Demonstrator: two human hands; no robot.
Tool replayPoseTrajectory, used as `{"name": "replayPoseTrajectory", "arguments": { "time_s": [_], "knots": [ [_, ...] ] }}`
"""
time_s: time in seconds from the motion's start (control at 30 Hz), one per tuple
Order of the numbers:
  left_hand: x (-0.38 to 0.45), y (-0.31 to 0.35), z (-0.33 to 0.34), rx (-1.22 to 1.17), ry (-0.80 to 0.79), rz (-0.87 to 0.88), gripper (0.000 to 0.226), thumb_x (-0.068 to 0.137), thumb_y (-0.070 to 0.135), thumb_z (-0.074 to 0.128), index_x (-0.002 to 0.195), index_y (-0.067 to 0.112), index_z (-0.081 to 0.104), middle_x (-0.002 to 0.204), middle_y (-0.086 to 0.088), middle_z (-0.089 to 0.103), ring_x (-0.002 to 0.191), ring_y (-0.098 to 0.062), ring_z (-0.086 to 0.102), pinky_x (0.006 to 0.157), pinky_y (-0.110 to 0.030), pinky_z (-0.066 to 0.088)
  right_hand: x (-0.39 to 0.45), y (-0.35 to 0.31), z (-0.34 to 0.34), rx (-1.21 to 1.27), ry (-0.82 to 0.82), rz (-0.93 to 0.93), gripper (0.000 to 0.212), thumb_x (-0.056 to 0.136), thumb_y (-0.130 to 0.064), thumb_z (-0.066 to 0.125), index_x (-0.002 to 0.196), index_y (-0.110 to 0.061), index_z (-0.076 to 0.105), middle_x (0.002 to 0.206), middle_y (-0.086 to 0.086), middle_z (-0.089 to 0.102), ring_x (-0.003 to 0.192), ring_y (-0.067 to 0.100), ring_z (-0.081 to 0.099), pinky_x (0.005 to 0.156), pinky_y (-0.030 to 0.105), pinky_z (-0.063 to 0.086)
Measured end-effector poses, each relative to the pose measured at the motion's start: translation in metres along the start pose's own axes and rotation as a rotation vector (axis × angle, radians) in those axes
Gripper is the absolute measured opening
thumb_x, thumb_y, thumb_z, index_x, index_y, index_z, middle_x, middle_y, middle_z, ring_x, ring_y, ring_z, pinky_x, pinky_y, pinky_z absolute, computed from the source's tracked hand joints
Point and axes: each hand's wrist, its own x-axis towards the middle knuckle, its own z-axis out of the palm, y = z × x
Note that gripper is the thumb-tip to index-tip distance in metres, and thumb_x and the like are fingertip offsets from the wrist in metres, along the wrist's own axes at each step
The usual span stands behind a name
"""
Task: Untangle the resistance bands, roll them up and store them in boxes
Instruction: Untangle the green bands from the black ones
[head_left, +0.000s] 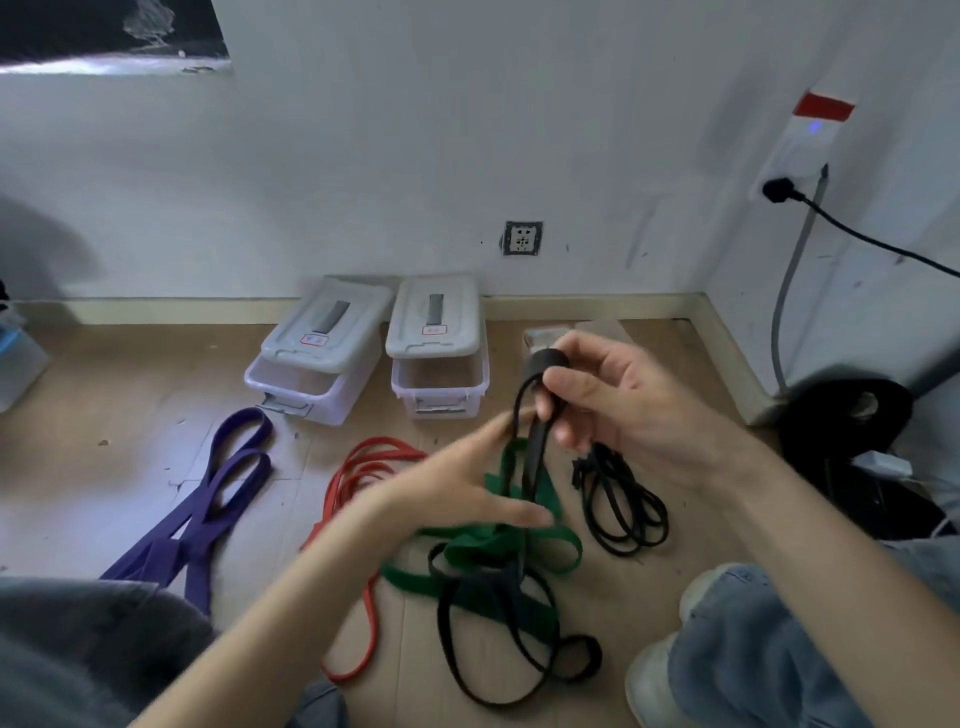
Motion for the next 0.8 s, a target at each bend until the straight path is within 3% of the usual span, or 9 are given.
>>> {"name": "replayPoseTrajectory", "arguments": {
  "time_s": [0.07, 0.2, 0.3, 0.37, 0.47, 0.53, 0.63, 0.73, 0.8],
  "knots": [
    [0.005, -0.011, 0.034, -0.196, 0.017, 0.023, 0.055, 0.071, 0.033, 0.077, 0.12, 0.036, 0.051, 0.125, 0.008, 0.057, 0.117, -0.008, 0.054, 0.1, -0.033, 0.045, 0.003, 0.0, 0.008, 0.135, 0.038, -0.055, 0.008, 0.085, -0.019, 0.057, 0.089, -0.011, 0.056, 0.074, 0.002, 0.064, 0.055, 0.009, 0.058, 0.05, 0.016, 0.047],
    [0.006, -0.043, 0.049, 0.179, 0.029, -0.043, 0.013, 0.089, 0.019, 0.06, 0.098, 0.009, 0.063, 0.096, 0.0, 0.067, 0.095, -0.02, 0.066, 0.08, -0.022, 0.052, 0.0, -0.012, -0.011, 0.232, 0.319, -0.144, 0.015, 0.081, -0.025, 0.058, 0.087, -0.012, 0.055, 0.074, 0.002, 0.065, 0.055, 0.01, 0.056, 0.05, 0.016, 0.047],
    [0.004, -0.002, 0.013, 0.028, 0.153, 0.135, 0.013, 0.091, 0.02, 0.057, 0.083, 0.023, 0.067, 0.076, 0.014, 0.068, 0.076, -0.001, 0.067, 0.064, -0.015, 0.051, -0.006, 0.006, -0.029, 0.009, 0.415, 0.085, 0.049, 0.076, -0.042, 0.062, 0.114, -0.013, 0.056, 0.11, 0.004, 0.066, 0.073, 0.016, 0.064, 0.062, 0.022, 0.053],
    [-0.001, 0.039, -0.014, -0.205, 0.284, 0.282, 0.016, 0.09, 0.024, 0.058, 0.078, 0.03, 0.068, 0.075, 0.014, 0.071, 0.073, 0.0, 0.068, 0.061, -0.013, 0.051, -0.01, 0.023, -0.031, -0.126, 0.192, 0.285, 0.063, 0.08, -0.057, 0.055, 0.132, -0.023, 0.048, 0.13, 0.003, 0.057, 0.101, 0.021, 0.064, 0.086, 0.032, 0.053],
    [-0.007, 0.062, -0.033, -0.232, 0.563, 0.285, 0.019, 0.091, 0.025, 0.056, 0.083, 0.009, 0.063, 0.073, 0.003, 0.071, 0.069, -0.01, 0.069, 0.058, -0.025, 0.055, -0.013, 0.043, -0.013, -0.305, -0.221, 0.387, 0.049, 0.084, -0.056, 0.054, 0.13, -0.041, 0.049, 0.132, -0.009, 0.056, 0.123, 0.012, 0.052, 0.105, 0.039, 0.039],
    [-0.01, 0.065, -0.032, -0.21, 0.634, 0.167, 0.034, 0.092, 0.026, 0.054, 0.089, -0.008, 0.058, 0.064, 0.001, 0.066, 0.061, -0.012, 0.065, 0.055, -0.033, 0.054, -0.011, 0.05, 0.0, -0.49, -0.266, 0.391, 0.047, 0.079, -0.052, 0.065, 0.124, -0.047, 0.051, 0.128, -0.014, 0.057, 0.12, 0.007, 0.052, 0.104, 0.038, 0.04],
    [-0.015, 0.072, -0.035, -0.193, 0.658, 0.183, 0.028, 0.093, 0.024, 0.052, 0.086, -0.003, 0.061, 0.056, 0.012, 0.065, 0.048, -0.003, 0.062, 0.045, -0.014, 0.045, -0.008, 0.053, 0.006, -0.724, -0.171, 0.283, 0.026, 0.081, -0.043, 0.066, 0.107, -0.042, 0.062, 0.11, -0.015, 0.061, 0.102, 0.007, 0.058, 0.094, 0.042, 0.048],
    [-0.017, 0.073, -0.042, -0.181, 0.706, 0.196, 0.02, 0.094, 0.021, 0.051, 0.082, 0.007, 0.059, 0.056, 0.005, 0.065, 0.048, -0.009, 0.062, 0.047, -0.018, 0.05, -0.007, 0.044, -0.003, -0.693, -0.045, 0.293, 0.047, 0.071, -0.051, 0.068, 0.115, -0.034, 0.062, 0.112, -0.018, 0.055, 0.093, 0.01, 0.061, 0.084, 0.034, 0.054],
    [-0.018, 0.069, -0.046, -0.241, 0.779, 0.151, 0.023, 0.093, 0.023, 0.052, 0.078, 0.007, 0.06, 0.047, 0.003, 0.059, 0.043, -0.009, 0.055, 0.045, -0.019, 0.047, -0.007, 0.04, -0.012, -0.608, 0.04, 0.231, 0.03, 0.075, -0.041, 0.069, 0.103, -0.03, 0.068, 0.108, -0.015, 0.058, 0.091, 0.012, 0.064, 0.08, 0.026, 0.054]
  ]
}}
